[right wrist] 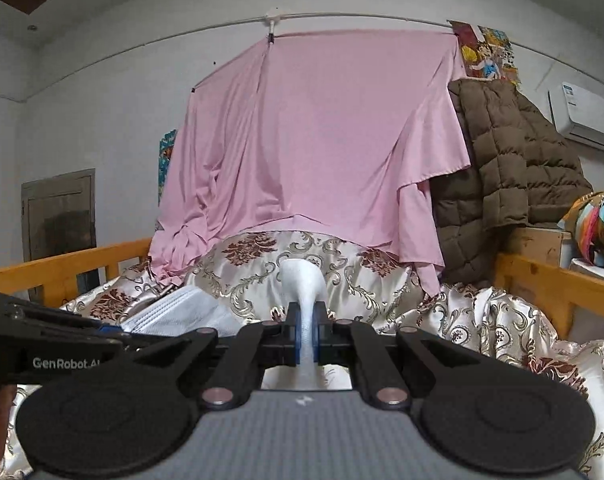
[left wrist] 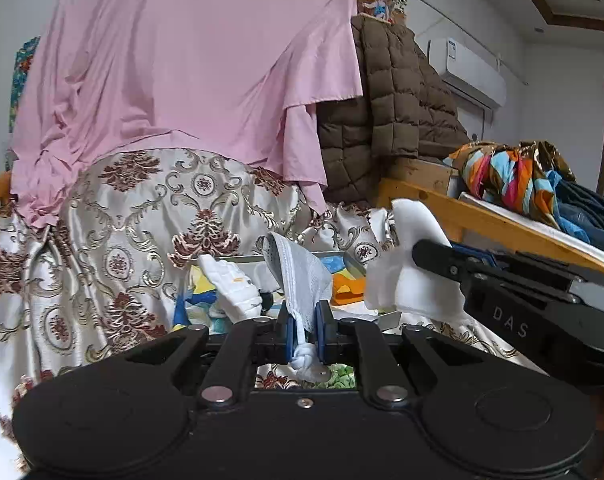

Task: Organize soft objects
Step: 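Carry the grey face mask and white tissue over the frog tray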

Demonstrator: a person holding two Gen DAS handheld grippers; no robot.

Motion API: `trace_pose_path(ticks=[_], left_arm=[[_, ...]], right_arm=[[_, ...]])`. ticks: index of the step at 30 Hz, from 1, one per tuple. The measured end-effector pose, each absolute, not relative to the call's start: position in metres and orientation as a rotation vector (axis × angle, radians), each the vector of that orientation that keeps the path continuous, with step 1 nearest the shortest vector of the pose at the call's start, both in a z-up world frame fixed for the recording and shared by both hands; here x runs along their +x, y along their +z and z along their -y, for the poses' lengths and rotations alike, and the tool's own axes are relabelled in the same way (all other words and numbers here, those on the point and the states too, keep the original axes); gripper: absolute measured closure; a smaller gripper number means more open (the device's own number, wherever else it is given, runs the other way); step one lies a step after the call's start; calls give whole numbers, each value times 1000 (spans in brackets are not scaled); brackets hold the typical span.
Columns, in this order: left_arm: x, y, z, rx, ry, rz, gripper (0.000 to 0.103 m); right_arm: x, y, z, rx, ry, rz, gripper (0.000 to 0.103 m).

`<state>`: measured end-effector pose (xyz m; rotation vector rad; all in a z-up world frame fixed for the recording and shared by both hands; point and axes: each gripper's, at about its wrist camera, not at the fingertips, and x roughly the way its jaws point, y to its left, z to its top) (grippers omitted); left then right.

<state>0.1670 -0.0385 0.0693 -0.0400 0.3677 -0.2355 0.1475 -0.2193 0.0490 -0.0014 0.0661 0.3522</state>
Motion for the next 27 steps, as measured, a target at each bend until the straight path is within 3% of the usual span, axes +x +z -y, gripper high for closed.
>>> trace_pose_path(ticks=[12, 27], left_arm=[[294, 49, 78, -28, -336, -354, 92], [439, -23, 129, -131, -384, -420, 92]], right_arm=[[259, 60, 231, -91, 382, -148, 97], [444, 12, 270, -13, 315, -390, 97]])
